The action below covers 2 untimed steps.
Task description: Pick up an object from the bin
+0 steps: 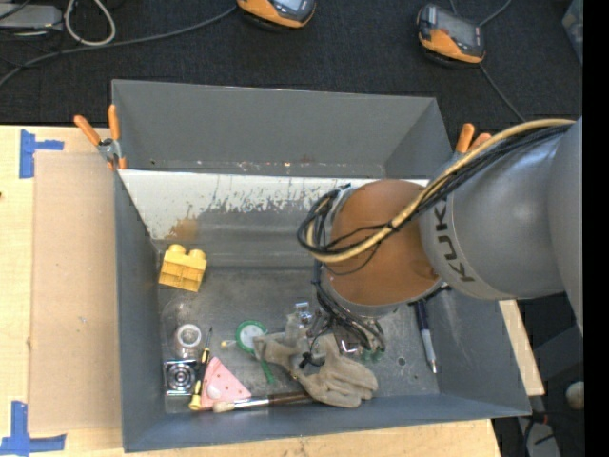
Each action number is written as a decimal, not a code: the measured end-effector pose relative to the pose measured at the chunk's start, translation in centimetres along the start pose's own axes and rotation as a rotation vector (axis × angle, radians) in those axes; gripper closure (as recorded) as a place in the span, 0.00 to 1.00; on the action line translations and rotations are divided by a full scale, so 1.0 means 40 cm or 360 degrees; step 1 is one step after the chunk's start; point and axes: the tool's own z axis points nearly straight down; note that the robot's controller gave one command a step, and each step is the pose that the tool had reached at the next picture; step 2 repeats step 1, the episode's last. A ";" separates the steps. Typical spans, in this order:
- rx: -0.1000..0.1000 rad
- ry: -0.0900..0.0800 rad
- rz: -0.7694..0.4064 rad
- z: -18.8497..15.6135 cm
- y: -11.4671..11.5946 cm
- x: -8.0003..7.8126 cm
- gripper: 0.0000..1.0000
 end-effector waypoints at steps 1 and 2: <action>0.0003 -0.0006 0.0015 -0.229 -0.036 -0.004 1.00; 0.0003 -0.0006 0.0015 -0.229 -0.036 -0.004 1.00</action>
Offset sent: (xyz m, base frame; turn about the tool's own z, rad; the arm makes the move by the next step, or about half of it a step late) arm 0.0416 0.0011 0.0262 0.0008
